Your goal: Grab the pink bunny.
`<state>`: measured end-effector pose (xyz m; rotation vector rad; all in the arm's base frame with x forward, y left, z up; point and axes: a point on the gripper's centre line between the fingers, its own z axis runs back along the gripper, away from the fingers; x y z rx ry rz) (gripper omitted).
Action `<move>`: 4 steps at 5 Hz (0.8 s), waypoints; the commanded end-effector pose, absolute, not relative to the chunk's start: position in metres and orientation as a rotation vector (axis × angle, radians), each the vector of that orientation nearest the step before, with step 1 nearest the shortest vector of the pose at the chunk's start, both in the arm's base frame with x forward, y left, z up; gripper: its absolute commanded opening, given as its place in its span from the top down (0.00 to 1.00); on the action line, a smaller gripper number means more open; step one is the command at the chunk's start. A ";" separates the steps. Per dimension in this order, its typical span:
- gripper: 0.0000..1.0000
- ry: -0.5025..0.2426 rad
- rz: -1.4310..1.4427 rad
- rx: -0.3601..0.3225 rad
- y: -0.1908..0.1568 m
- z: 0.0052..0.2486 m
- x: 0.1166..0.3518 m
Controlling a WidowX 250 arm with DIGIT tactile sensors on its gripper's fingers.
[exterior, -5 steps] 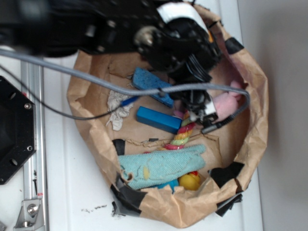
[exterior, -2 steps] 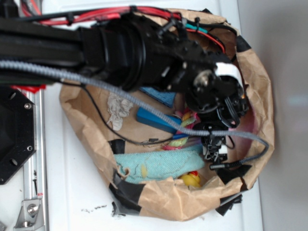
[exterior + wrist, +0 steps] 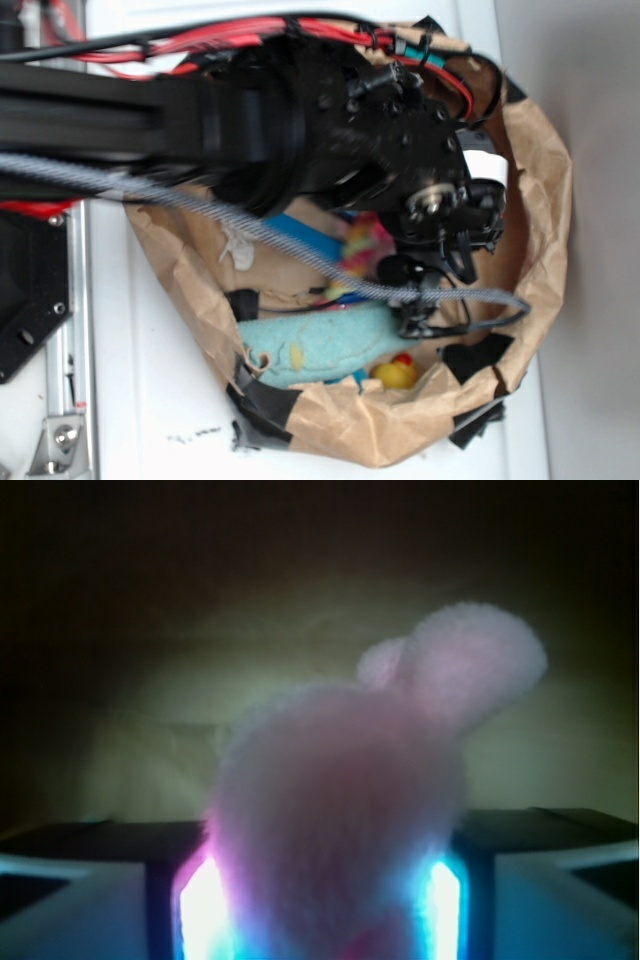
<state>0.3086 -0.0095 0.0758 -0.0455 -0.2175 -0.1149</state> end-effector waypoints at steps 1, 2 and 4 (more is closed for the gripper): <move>1.00 -0.353 -0.109 0.035 0.011 0.207 0.268; 1.00 -0.316 -0.010 0.007 0.009 0.235 0.256; 1.00 -0.251 0.058 0.048 0.014 0.217 0.254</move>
